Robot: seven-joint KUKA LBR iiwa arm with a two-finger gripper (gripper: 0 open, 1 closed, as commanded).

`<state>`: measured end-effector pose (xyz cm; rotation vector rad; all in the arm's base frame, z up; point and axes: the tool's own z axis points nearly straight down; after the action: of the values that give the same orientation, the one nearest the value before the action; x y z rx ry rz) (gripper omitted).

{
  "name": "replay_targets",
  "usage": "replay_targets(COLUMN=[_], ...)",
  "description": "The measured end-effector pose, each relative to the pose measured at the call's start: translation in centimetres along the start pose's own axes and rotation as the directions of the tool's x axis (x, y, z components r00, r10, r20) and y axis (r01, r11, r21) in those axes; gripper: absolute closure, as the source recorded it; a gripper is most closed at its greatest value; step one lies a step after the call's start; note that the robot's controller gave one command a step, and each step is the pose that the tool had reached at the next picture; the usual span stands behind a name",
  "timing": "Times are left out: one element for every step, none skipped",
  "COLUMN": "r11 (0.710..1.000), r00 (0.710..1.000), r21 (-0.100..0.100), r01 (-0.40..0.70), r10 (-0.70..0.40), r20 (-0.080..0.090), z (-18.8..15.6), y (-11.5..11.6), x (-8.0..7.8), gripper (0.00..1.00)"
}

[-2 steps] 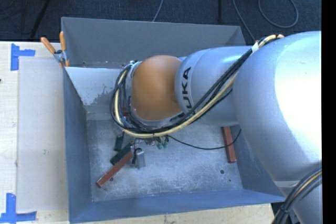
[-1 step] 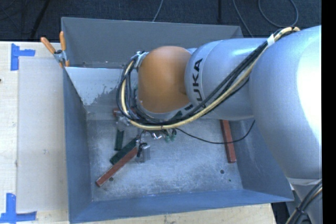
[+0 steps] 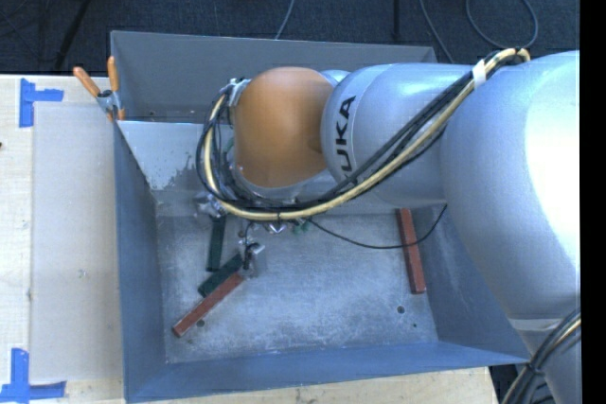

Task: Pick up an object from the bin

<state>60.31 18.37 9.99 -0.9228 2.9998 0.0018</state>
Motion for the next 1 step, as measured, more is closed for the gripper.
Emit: replay_targets(r11=[0.962], r00=[0.962], r21=[-0.002], r01=[0.275], r10=[-0.275], r20=[-0.002], z=[2.99], y=[-0.3], x=[-0.79], gripper=[0.0])
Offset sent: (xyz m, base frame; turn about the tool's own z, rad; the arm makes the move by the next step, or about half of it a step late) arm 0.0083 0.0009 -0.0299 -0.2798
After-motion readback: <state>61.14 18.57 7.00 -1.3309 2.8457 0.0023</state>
